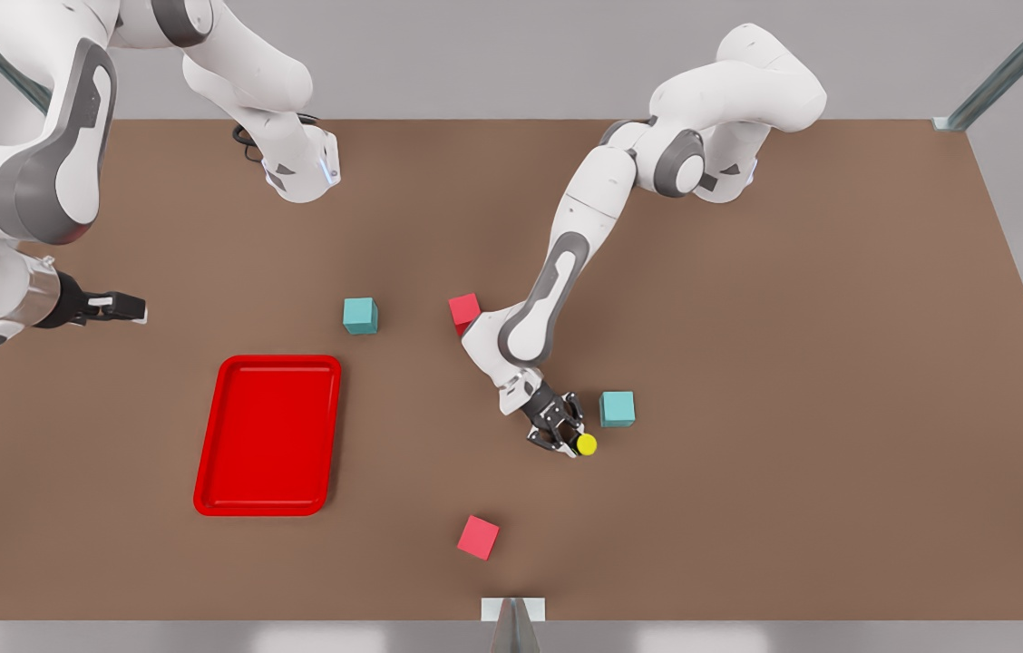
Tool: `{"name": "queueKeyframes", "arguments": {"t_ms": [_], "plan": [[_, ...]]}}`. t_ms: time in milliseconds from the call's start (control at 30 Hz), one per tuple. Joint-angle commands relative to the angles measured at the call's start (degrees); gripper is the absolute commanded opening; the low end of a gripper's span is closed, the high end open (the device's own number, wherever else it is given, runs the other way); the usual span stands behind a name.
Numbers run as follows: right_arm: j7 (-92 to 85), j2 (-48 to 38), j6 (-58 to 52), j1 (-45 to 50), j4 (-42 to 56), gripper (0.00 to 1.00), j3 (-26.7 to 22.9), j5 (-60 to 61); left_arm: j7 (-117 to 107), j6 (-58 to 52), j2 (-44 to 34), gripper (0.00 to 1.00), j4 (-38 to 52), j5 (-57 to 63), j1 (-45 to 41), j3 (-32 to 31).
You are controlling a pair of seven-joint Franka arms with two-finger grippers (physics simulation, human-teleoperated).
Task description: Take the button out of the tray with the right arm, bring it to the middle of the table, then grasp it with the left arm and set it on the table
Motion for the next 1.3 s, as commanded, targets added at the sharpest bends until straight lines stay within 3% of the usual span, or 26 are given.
{"name": "queueKeyframes", "arguments": {"t_ms": [0,200,233,267,467,500,600,1033,1133,1200,1267], "plan": [[-0.05,-0.05,0.24,-0.05,-0.03,1.00,0.01,0.02,-5.90,-0.22,-0.07,0.35,0.01,0.98,-0.05,0.09],[-0.05,-2.42,3.14,-0.66,-2.22,1.00,0.10,0.02,-5.81,-1.02,0.37,0.36,-0.08,1.07,-0.23,0.09],[0.04,-7.51,8.84,-0.57,-10.12,1.00,0.10,0.11,-5.81,-1.02,0.38,0.36,-0.08,1.33,-0.31,0.09],[0.04,-8.66,9.91,-0.40,-11.98,1.00,0.10,0.11,-5.81,-1.02,0.46,0.36,-0.08,1.51,-0.31,0.09],[0.04,-6.47,10.88,0.30,-10.31,1.00,2.30,0.55,-5.81,-1.46,0.99,0.39,-0.34,2.82,-0.67,0.09],[0.04,-6.12,10.88,0.57,-10.14,1.00,2.30,0.64,-5.72,-1.54,0.90,0.48,-0.34,3.00,-0.67,0.09],[0.04,-5.24,10.88,1.10,-10.14,1.00,2.30,0.20,-4.84,-2.69,0.90,0.98,-0.43,3.00,-1.19,0.09],[0.04,-3.04,12.55,-0.49,-10.31,1.00,2.04,0.20,1.74,-7.52,-4.55,1.00,-2.62,2.74,-3.65,-0.17],[0.04,-2.16,12.99,-0.40,-9.87,1.00,2.04,0.11,11.23,-9.80,-16.05,1.00,-7.02,0.19,-3.74,-1.49],[0.04,-1.63,14.48,-0.40,-9.87,1.00,2.04,0.11,27.31,-9.89,-23.52,1.00,-7.19,-10.35,-1.28,-1.58],[0.04,-0.75,14.48,-0.75,-9.87,1.00,2.04,0.02,51.47,-11.03,-35.74,1.00,-10.44,-24.85,3.72,-1.58]]}}
